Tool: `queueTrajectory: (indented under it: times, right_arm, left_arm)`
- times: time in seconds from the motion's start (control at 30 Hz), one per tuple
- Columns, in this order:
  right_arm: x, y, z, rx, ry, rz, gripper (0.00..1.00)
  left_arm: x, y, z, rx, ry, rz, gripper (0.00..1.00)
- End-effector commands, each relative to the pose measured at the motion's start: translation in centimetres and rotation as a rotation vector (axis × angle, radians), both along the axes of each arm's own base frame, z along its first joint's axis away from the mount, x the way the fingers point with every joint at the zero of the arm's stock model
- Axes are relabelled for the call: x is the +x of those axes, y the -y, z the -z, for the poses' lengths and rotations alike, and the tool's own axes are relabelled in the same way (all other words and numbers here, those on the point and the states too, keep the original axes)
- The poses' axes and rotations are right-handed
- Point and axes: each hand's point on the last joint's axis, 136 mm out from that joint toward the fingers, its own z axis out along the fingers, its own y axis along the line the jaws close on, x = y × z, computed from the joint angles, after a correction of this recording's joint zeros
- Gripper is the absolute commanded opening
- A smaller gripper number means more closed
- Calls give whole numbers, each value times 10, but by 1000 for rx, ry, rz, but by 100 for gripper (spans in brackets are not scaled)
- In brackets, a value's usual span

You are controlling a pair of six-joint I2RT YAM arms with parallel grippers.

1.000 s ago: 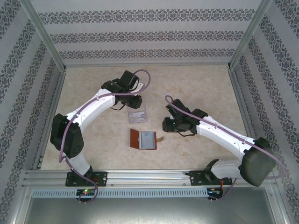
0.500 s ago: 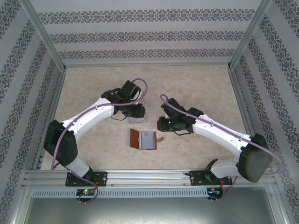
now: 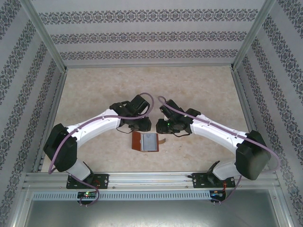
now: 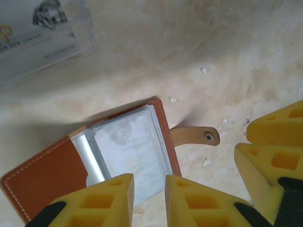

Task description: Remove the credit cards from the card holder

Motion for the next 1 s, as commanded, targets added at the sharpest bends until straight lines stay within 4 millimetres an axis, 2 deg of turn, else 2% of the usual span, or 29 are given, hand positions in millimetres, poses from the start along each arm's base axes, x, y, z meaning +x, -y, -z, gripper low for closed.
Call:
queueTrajectory:
  times: [0.0,0.27,0.4,0.63,0.8,0.97]
  right_arm:
    - [2,-6,-2,21,-1,-1,29]
    - [-2,-10,14,44,-44,7,30]
    - [-6,-9,26,42,-77,20,30]
    - [-10,13,44,-7,-97,102,27]
    - [-10,29,49,-21,-103,149,26]
    - [-10,31,48,-17,-101,149,26]
  left_arm:
    - [-4,7,-5,-15,24,-39,26]
    - [-26,17,23,-22,-53,-58,26]
    - [-30,19,40,-6,-85,-77,26]
    - [-32,33,61,-38,-140,-86,25]
    - [-35,42,74,-75,-186,-89,25]
    - [-37,48,80,-104,-211,-89,25]
